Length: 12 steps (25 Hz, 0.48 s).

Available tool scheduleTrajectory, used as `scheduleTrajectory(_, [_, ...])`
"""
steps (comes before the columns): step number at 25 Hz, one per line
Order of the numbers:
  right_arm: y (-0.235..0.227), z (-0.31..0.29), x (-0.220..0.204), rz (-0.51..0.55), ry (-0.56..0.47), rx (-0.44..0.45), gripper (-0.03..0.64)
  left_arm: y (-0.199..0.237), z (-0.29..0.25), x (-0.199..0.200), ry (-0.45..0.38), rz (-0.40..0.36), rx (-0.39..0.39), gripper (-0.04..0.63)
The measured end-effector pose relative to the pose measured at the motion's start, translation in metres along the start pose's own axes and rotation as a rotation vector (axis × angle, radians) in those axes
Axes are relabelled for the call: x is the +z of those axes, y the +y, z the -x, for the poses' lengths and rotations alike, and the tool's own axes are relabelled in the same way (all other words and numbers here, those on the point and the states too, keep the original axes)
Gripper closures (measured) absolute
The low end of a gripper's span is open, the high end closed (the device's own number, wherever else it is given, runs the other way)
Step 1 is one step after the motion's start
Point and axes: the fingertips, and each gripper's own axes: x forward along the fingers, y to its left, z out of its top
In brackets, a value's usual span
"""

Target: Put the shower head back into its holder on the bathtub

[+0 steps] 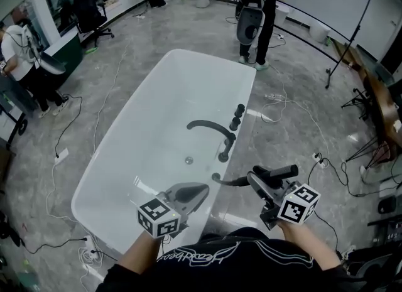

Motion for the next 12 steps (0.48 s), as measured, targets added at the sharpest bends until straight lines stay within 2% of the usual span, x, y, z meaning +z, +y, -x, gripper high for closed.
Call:
scheduleTrajectory(8, [-0.027, -0.029, -0.041, 0.101, 0.116, -0.042, 0.486, 0.026, 0.002, -0.018, -0.020, 0.052, 0.064, 0.591])
scheduleTrajectory(12, [-0.043, -0.052, -0.063, 0.198, 0.178, -0.056, 0.487, 0.038, -0.001, -0.023, -0.011, 0.074, 0.094, 0.591])
